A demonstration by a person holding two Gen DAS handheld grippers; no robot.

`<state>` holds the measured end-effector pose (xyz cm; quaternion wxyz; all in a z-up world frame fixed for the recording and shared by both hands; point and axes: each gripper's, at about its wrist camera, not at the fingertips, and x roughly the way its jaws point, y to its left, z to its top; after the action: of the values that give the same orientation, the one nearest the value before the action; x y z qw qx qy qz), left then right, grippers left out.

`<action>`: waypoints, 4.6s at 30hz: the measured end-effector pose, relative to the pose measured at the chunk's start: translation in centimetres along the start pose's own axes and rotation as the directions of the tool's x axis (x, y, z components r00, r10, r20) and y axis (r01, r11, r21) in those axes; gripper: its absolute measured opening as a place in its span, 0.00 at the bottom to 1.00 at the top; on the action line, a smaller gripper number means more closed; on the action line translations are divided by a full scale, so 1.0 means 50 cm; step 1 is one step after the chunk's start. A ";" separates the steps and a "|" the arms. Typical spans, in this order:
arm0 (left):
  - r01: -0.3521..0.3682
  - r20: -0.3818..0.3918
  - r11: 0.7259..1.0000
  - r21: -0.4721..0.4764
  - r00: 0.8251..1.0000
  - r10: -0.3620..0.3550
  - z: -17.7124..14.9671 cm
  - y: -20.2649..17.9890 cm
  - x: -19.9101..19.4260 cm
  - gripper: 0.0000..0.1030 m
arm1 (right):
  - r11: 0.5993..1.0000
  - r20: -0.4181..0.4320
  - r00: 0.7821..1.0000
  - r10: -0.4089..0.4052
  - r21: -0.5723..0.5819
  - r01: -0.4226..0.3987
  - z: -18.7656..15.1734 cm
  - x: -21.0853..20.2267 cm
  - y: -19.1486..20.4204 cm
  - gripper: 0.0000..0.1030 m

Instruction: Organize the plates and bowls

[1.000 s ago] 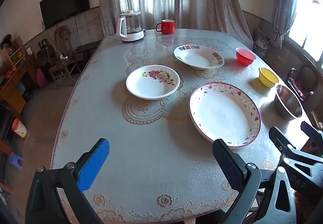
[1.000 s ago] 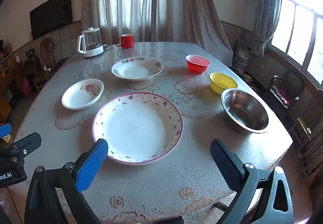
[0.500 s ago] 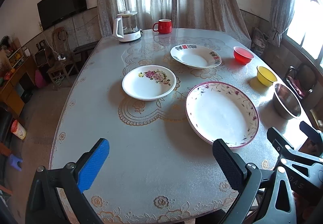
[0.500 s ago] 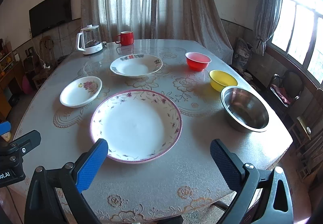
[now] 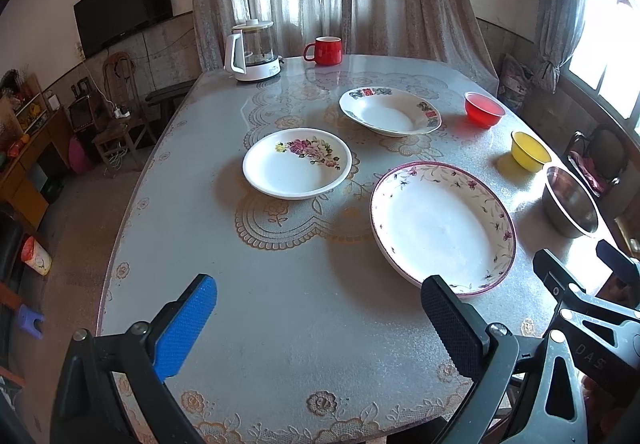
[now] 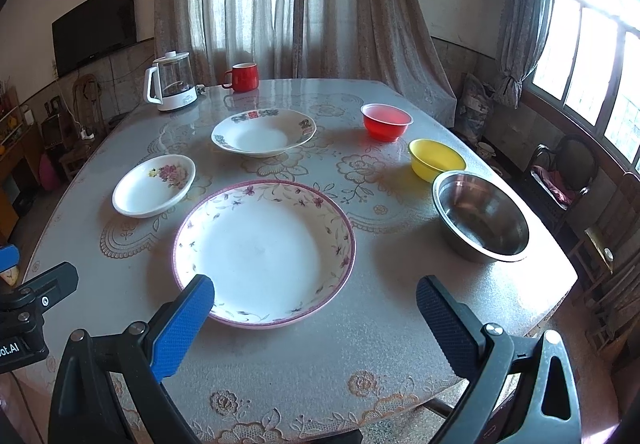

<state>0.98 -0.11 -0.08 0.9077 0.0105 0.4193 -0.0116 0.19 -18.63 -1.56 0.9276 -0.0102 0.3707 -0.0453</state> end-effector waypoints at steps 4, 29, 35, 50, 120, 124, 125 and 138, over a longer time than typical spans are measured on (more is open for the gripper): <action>-0.002 -0.003 1.000 -0.006 1.000 0.002 0.001 0.006 0.002 1.00 | 1.000 -0.003 1.000 0.002 -0.002 -0.002 0.001 0.003 0.003 1.00; 0.009 -0.008 1.000 0.016 1.000 -0.009 -0.002 -0.008 0.001 1.00 | 1.000 -0.003 1.000 -0.001 -0.006 0.001 -0.001 -0.002 0.008 1.00; 0.006 -0.006 1.000 0.020 1.000 -0.005 -0.001 -0.011 0.000 1.00 | 1.000 -0.010 1.000 0.001 -0.004 -0.001 -0.001 0.002 0.006 1.00; 0.011 -0.015 1.000 0.018 1.000 -0.011 0.004 -0.012 0.009 1.00 | 1.000 -0.019 1.000 0.006 -0.002 -0.006 0.001 0.009 0.003 1.00; -0.001 -0.222 0.987 -0.162 0.974 -0.035 0.043 -0.129 0.326 0.53 | 0.850 -0.398 0.830 0.391 -0.191 -0.491 0.082 0.398 -0.136 0.31; 0.067 -0.203 0.991 -0.118 0.975 -0.090 0.049 -0.132 0.330 0.44 | 0.848 -0.397 0.828 0.397 -0.186 -0.496 0.081 0.399 -0.126 0.24; 0.086 -0.202 0.990 -0.109 0.974 -0.107 0.052 -0.133 0.331 0.39 | 0.856 -0.394 0.833 0.390 -0.179 -0.485 0.081 0.400 -0.123 0.24; 0.110 -0.190 0.992 -0.059 0.975 -0.120 0.092 -0.088 0.349 0.31 | 0.892 -0.378 0.846 0.376 -0.100 -0.441 0.093 0.413 -0.097 0.18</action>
<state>15.64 -4.86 -10.41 0.8607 -0.0346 0.5052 -0.0531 17.91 -25.42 -12.11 0.8302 -0.0079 0.5251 0.1870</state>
